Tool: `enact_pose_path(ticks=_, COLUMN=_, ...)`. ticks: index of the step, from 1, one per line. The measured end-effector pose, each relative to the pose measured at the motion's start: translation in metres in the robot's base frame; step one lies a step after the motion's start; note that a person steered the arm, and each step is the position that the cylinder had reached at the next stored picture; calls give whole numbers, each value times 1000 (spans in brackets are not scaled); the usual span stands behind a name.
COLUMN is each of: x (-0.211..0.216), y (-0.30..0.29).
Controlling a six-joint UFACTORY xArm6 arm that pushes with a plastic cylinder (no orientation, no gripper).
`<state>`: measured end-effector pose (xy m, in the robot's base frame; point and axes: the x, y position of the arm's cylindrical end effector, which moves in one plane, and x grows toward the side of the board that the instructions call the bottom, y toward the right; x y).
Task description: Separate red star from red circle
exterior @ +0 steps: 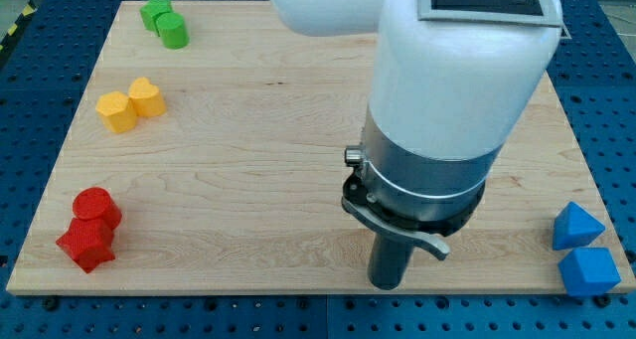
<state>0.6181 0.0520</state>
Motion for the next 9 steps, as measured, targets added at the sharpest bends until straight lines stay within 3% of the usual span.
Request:
enact_pose_path(ticks=4, x=0, y=-29)
enact_pose_path(ticks=7, x=-33, y=-54)
enact_pose_path(ticks=9, x=-41, y=-123)
